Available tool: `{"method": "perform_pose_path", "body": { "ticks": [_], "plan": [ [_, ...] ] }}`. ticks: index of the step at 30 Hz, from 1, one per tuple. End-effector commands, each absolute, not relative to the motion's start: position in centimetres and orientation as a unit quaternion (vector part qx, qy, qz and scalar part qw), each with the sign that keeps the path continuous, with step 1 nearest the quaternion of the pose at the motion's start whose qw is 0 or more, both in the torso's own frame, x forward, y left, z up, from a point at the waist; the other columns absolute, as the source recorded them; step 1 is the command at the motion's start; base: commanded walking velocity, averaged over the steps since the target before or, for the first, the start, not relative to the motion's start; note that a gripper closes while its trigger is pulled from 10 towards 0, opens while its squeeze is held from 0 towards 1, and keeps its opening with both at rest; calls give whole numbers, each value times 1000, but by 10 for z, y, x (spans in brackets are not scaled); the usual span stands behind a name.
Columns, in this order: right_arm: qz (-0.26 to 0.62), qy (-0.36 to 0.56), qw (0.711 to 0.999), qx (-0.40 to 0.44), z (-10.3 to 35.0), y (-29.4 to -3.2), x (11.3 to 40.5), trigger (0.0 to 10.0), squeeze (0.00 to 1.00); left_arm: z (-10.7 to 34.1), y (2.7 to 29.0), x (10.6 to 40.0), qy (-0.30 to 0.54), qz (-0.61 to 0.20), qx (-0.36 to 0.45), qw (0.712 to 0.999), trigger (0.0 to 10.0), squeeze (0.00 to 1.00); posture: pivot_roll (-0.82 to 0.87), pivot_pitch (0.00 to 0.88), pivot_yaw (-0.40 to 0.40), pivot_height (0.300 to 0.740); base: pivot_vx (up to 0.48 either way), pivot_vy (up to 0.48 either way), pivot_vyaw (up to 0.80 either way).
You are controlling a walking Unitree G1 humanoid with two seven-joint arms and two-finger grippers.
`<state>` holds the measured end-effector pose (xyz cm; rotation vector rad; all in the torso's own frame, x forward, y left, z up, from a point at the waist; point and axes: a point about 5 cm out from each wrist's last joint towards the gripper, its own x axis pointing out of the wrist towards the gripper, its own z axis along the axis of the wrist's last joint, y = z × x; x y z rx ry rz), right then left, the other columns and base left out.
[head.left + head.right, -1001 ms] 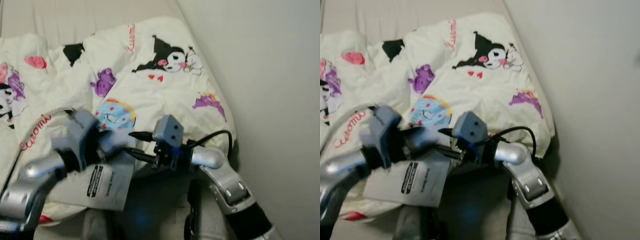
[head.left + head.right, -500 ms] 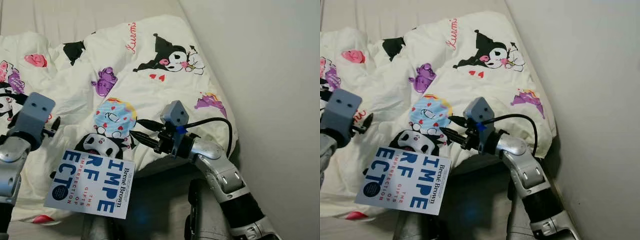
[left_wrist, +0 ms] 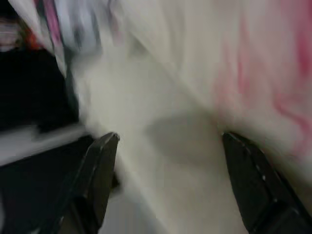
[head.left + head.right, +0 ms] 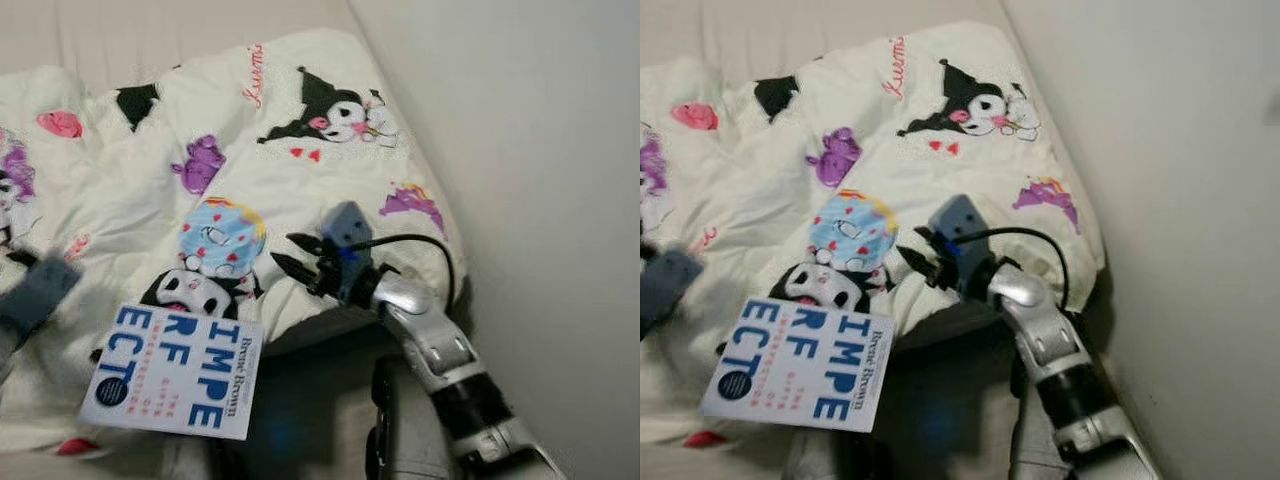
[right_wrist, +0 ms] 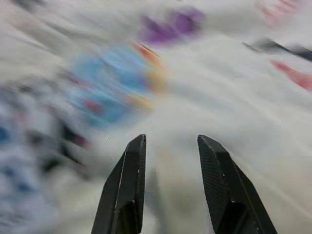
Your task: Clean up the room
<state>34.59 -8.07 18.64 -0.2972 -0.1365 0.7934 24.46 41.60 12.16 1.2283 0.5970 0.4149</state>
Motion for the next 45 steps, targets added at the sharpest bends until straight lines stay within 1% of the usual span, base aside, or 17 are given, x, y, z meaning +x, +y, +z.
{"method": "perform_pose_path", "body": {
  "ticks": [1,6,9,10,12,15,19,20,21,22,26,27,28,30,32,34,45],
  "plan": [
    [377,-49,913,-148,173,-86,344,10000,0,110,436,217,335,199,593,704,10000,0,42,404,-22,546,0,0,0],
    [379,-52,912,-147,173,-88,343,10000,0,110,444,209,349,198,618,677,10000,0,42,405,-24,546,0,0,0],
    [383,-56,912,-136,175,-87,343,10000,0,110,440,214,336,191,611,690,10000,0,42,405,-27,546,0,0,0],
    [401,-63,907,-117,177,-84,340,10000,0,115,422,237,276,201,520,783,10000,0,42,405,-26,546,0,0,0],
    [401,-63,907,-117,177,-84,340,10000,0,115,422,237,276,201,520,783,10000,0,42,405,-26,546,0,0,0],
    [429,-74,894,-107,178,-76,335,10000,0,146,405,265,157,242,428,856,10000,0,36,405,-21,546,0,0,0],
    [453,-82,882,-98,178,-70,328,10000,0,193,395,279,32,284,370,884,10000,0,42,405,-19,546,0,0,0],
    [461,-82,879,-93,178,-69,325,10000,0,219,388,284,-39,286,311,905,10000,8,44,405,-18,546,0,0,0],
    [461,-82,879,-93,178,-69,325,10000,0,219,388,284,-39,286,311,905,10000,8,44,405,-18,546,0,0,0],
    [462,-82,878,-92,177,-68,325,10000,0,232,380,289,-74,258,252,930,10000,16,46,404,-16,546,0,0,0],
    [463,-81,878,-92,176,-68,324,10000,0,236,365,296,-72,187,174,964,10000,24,50,403,-16,546,0,0,0],
    [466,-79,877,-89,175,-68,324,10000,0,227,329,300,-25,16,74,997,10000,369,54,402,-15,546,0,0,0],
    [466,-79,877,-89,175,-68,324,10000,0,227,329,300,-25,16,74,997,10000,369,54,402,-15,546,0,0,0],
    [469,-77,875,-88,174,-67,323,10000,0,215,291,288,50,-159,0,986,10000,1000,57,401,-16,546,0,0,0],
    [474,-76,873,-88,173,-65,322,10000,0,201,260,260,118,-309,-29,943,10000,1000,58,399,-12,546,0,0,0],
    [476,-75,872,-87,173,-64,321,10000,0,196,255,252,126,-333,-35,934,10000,1000,56,398,-12,546,0,0,0],
    [485,-72,867,-84,173,-62,318,10000,0,192,275,233,141,-290,-89,942,10000,1000,56,391,-18,546,0,0,0]
  ]
}}
